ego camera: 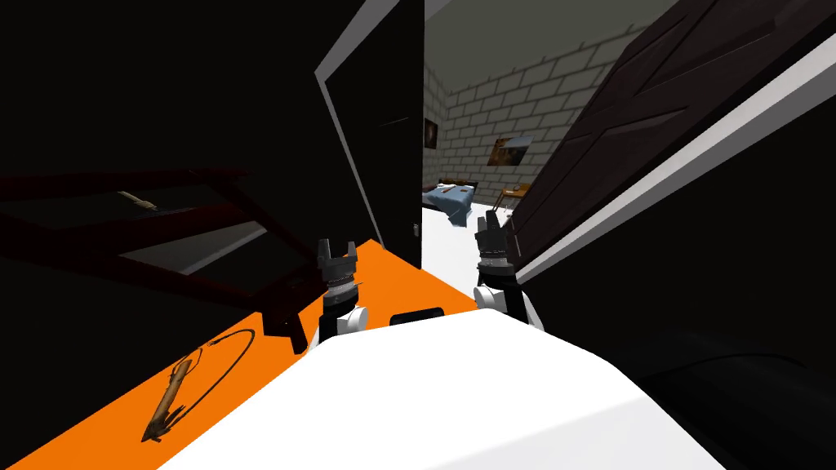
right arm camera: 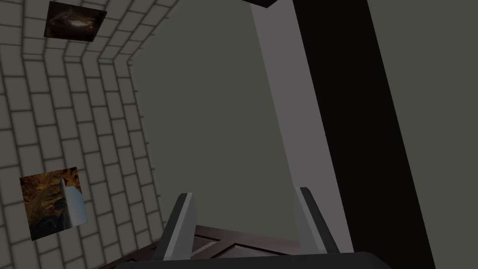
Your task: Push the door open
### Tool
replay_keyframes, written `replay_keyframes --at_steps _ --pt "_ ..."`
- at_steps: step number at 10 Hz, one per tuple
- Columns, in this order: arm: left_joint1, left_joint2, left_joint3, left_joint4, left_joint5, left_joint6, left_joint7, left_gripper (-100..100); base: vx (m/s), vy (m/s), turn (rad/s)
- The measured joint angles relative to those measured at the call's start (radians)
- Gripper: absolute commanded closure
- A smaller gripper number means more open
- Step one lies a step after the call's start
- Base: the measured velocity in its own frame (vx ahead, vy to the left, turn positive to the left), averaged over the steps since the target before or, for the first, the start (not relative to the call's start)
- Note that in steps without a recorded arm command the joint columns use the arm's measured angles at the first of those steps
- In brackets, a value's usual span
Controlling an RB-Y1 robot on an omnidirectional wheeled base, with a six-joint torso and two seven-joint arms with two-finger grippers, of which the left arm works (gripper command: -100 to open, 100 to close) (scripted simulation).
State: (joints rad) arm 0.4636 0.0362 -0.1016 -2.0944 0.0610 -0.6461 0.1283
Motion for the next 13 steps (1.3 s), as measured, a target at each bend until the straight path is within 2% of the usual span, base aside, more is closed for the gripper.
replay_keyframes --at_steps 2,4,6,7,8,10,13 --pt "0.001 0.010 -0.025 0.054 0.000 -0.016 -0.010 -100 0.138 0.012 -0.176" --pt "-0.008 0.031 -0.033 0.103 0.009 -0.021 -0.013 -100 0.114 0.012 -0.132" --pt "-0.026 0.047 -0.045 0.179 0.016 -0.038 -0.017 -100 0.132 0.018 -0.204" --pt "-0.031 0.051 -0.057 0.197 0.017 -0.029 -0.024 -100 0.127 0.023 -0.142" --pt "-0.033 0.058 -0.065 0.224 0.019 -0.032 -0.028 -100 0.113 0.014 -0.122" --pt "-0.034 0.070 -0.082 0.282 0.023 -0.054 -0.034 -100 0.092 0.018 -0.126" --pt "-0.042 0.092 -0.101 0.352 0.032 -0.065 -0.040 -100 0.085 0.023 -0.143"
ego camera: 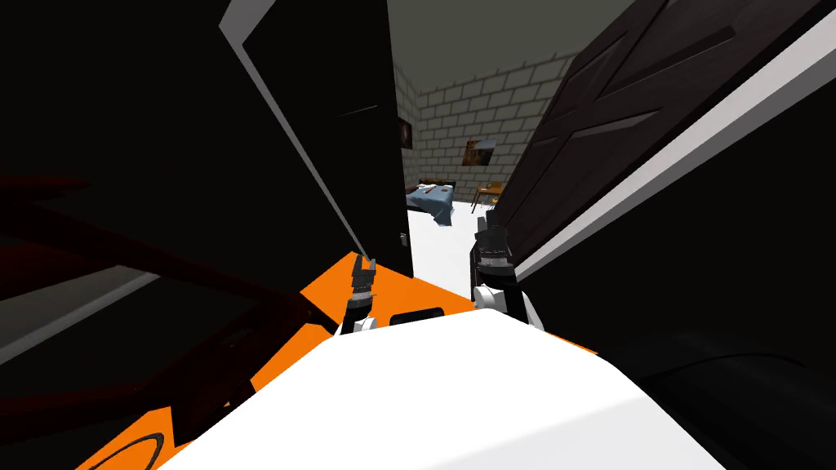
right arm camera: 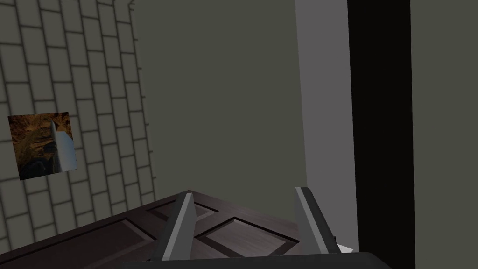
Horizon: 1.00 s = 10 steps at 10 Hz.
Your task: Push the door open
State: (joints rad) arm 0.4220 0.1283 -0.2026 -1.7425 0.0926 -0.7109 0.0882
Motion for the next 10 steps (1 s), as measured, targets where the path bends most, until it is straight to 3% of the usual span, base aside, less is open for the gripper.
replay_keyframes --at_steps 8,10 --pt "-0.036 0.042 -0.054 0.205 0.019 -0.030 -0.023 -100 0.098 0.033 -0.137" --pt "-0.030 0.051 -0.071 0.242 0.021 -0.039 -0.030 -100 0.085 0.041 -0.113"
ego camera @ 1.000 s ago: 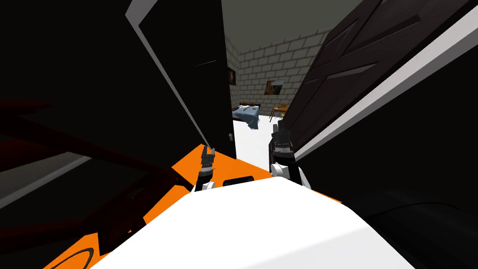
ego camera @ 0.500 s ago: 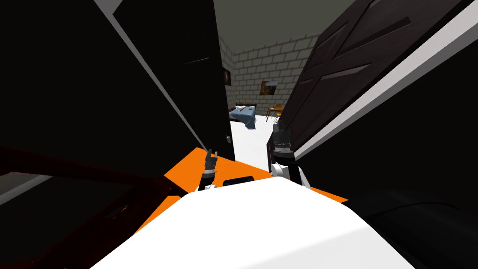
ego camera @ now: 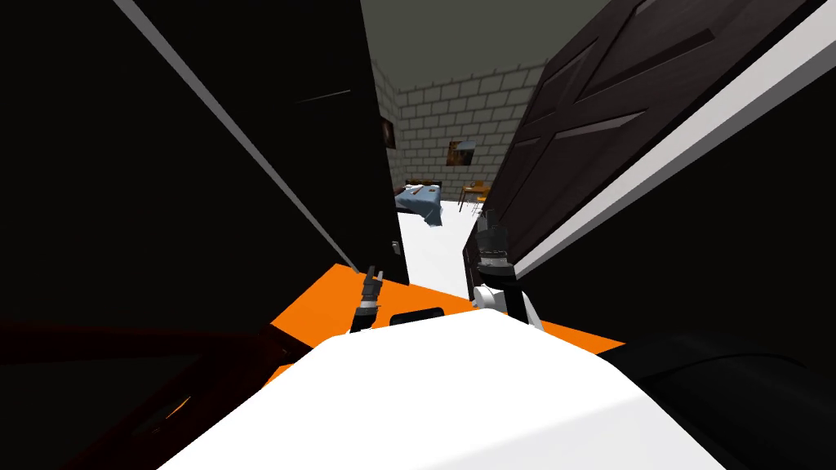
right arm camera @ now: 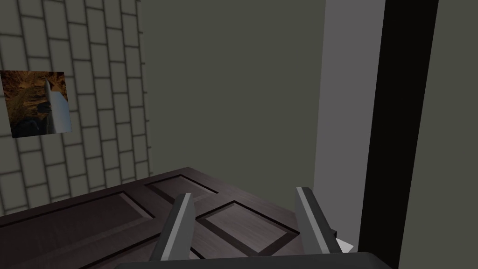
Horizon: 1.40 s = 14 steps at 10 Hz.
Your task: Push the door open
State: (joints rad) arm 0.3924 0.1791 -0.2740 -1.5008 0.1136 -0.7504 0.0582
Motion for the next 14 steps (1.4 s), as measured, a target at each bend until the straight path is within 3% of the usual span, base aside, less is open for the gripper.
replay_keyframes --at_steps 5,7,13,14 --pt "-0.030 0.020 -0.029 0.128 0.011 -0.020 -0.013 -100 0.095 0.045 -0.137" --pt "-0.031 0.029 -0.045 0.165 0.016 -0.017 -0.022 -100 0.114 0.067 -0.109" --pt "-0.051 0.054 -0.080 0.308 0.027 -0.056 -0.032 -100 0.112 0.066 -0.117" --pt "-0.050 0.059 -0.087 0.321 0.029 -0.054 -0.036 -100 0.117 0.079 -0.089"
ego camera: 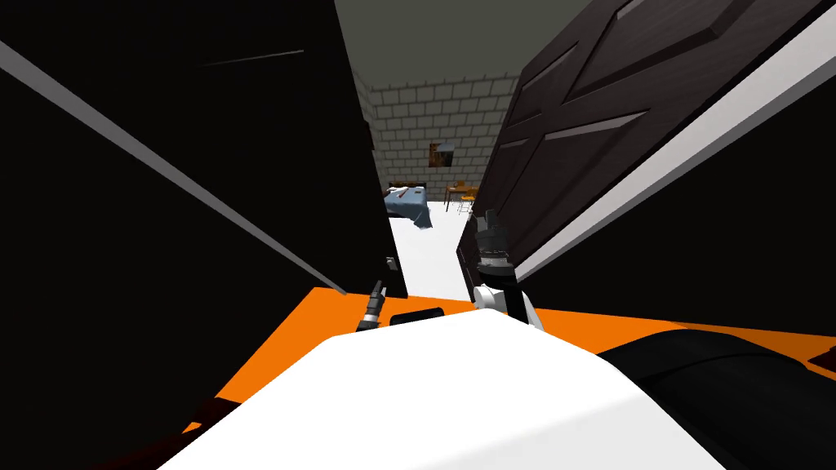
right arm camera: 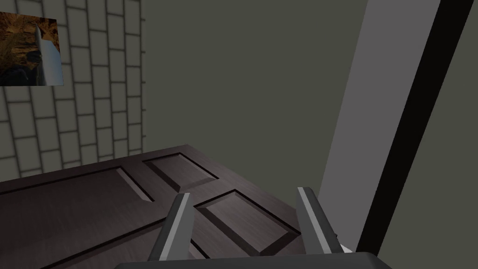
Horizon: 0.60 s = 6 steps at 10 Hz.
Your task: Push the door open
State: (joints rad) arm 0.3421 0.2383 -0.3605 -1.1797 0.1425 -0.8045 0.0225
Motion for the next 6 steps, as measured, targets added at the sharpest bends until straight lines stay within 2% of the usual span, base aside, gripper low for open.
replay_keyframes --at_steps 2,6 --pt "-0.005 0.006 -0.004 0.018 0.003 0.001 -0.001 -100 0.074 0.026 -0.024" --pt "-0.041 -0.015 0.012 0.054 0.001 0.009 -0.002 -100 0.177 -0.033 -0.035"
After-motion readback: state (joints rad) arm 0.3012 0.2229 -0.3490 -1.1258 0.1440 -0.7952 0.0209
